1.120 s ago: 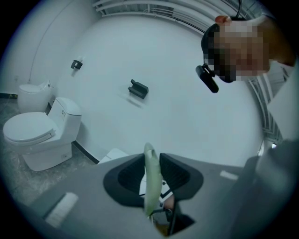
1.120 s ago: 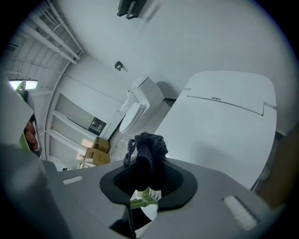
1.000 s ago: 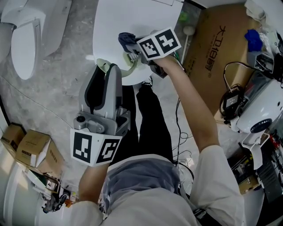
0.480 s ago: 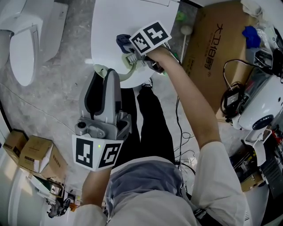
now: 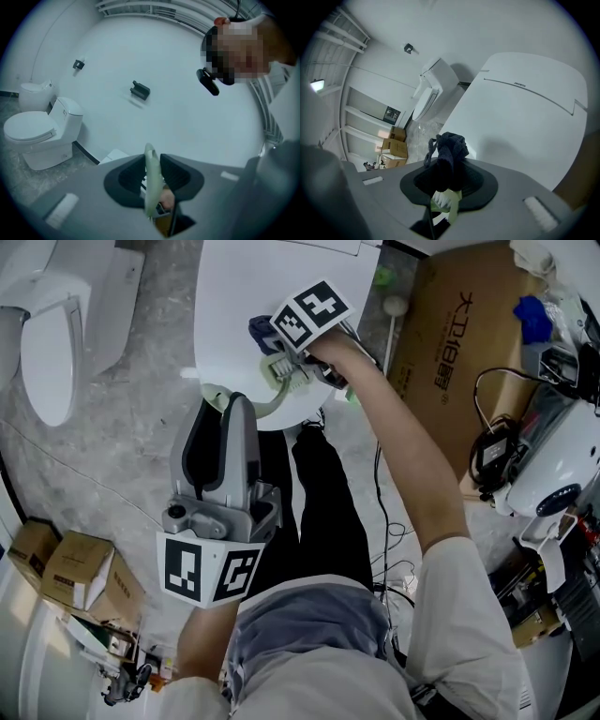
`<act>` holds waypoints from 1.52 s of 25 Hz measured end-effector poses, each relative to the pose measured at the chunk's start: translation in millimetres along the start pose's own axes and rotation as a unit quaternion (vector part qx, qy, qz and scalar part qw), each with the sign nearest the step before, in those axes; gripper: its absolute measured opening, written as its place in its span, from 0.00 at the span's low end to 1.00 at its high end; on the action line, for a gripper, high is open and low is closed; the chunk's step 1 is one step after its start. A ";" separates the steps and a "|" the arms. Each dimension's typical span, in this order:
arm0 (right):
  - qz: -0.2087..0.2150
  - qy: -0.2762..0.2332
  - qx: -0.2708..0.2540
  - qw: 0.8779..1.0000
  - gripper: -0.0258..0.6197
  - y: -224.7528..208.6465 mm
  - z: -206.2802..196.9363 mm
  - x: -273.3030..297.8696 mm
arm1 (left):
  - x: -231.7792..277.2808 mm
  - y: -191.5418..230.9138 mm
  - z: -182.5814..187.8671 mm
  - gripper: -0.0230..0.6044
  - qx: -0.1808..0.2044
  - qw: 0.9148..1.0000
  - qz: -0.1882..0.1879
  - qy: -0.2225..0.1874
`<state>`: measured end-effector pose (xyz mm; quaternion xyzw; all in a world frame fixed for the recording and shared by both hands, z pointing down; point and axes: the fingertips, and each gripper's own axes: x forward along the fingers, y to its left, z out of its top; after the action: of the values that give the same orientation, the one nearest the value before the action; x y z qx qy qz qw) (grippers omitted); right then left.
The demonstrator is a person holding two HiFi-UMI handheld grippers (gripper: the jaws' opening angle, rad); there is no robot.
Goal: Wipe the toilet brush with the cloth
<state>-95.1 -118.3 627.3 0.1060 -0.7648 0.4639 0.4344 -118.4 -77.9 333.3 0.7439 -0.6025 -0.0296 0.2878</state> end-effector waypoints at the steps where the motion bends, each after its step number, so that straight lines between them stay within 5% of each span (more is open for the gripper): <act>1: -0.002 0.001 0.001 1.000 0.16 -1.3 -0.3 0.9 | -0.1 0.0 -0.1 0.04 0.000 1.000 0.000 0.000; 19: -0.022 0.006 0.031 0.999 0.16 -28.4 -4.4 18.8 | -0.6 0.6 -0.4 0.04 0.001 1.000 0.000 -0.003; 38: -0.048 -0.043 0.074 0.995 0.17 -56.9 -13.2 13.1 | -1.2 0.7 -0.5 0.04 0.003 1.000 0.005 -0.005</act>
<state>-63.3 -135.6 675.0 0.1938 -0.7402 0.4932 0.4140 -119.1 -76.7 333.7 0.7416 -0.6077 -0.0297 0.2828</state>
